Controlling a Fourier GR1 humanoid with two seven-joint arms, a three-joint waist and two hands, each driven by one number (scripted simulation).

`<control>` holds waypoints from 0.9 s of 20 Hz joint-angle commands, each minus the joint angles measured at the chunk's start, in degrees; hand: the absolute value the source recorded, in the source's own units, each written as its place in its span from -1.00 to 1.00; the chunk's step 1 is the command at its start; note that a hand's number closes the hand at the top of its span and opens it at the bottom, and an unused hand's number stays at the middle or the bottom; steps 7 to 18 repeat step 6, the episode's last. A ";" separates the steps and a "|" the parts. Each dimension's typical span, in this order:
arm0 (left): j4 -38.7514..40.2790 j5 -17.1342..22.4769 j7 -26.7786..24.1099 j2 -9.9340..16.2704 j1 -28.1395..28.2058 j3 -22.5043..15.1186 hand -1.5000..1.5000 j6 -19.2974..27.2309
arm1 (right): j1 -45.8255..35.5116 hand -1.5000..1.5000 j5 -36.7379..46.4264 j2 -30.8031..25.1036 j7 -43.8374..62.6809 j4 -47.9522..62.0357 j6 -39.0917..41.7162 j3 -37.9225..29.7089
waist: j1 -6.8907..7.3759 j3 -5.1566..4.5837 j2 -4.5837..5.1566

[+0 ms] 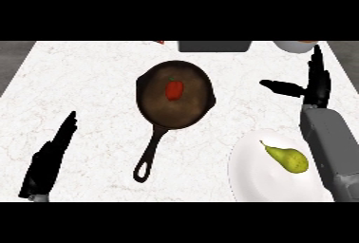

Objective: Pick the bell pepper from the plate and place it in the pan

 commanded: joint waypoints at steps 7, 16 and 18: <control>4.19 -0.95 -0.33 -1.08 -3.41 1.15 0.00 -1.02 | 9.12 -1.00 -3.72 -9.19 6.02 -13.13 11.46 -0.95 | 0.06 -0.01 0.15; 4.19 -0.95 -0.33 -1.08 -3.41 1.15 0.00 -1.02 | 9.12 -1.00 -3.72 -9.19 6.02 -13.13 11.46 -0.95 | 0.06 -0.01 0.15; 4.19 -0.95 -0.33 -1.08 -3.41 1.15 0.00 -1.02 | 9.12 -1.00 -3.72 -9.19 6.02 -13.13 11.46 -0.95 | 0.06 -0.01 0.15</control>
